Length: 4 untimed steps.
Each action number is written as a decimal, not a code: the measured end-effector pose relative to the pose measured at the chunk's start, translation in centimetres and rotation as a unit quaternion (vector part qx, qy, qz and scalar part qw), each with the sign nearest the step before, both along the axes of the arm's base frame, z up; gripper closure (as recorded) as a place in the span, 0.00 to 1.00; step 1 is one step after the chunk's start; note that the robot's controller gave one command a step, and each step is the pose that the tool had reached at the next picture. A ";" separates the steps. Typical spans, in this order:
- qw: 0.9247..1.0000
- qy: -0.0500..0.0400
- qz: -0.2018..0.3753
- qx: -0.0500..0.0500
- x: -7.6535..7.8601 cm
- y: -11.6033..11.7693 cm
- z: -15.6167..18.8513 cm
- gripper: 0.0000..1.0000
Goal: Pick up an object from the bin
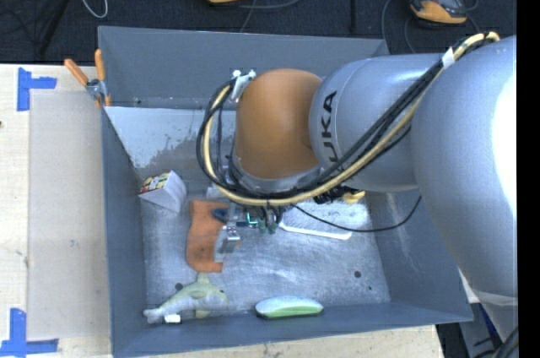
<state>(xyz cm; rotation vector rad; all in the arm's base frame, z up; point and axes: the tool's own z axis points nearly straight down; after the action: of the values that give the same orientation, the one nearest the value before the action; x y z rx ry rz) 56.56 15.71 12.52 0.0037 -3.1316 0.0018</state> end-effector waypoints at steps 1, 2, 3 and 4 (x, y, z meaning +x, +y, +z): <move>1.000 -0.004 -0.001 0.001 0.2 0.0 0.4 0.00; 1.000 -0.008 0.003 0.002 1.1 0.0 -0.5 0.00; 0.998 -0.006 0.067 0.001 3.2 -2.1 -4.2 0.00; 1.000 -0.008 -0.006 0.005 5.6 -2.5 -4.7 1.00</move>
Offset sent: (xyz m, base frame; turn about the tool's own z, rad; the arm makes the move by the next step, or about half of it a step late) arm 0.0333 -0.0024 -0.0552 -0.0328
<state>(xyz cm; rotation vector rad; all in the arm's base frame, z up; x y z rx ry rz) 62.19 13.17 7.86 -0.0153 -3.1483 -0.0127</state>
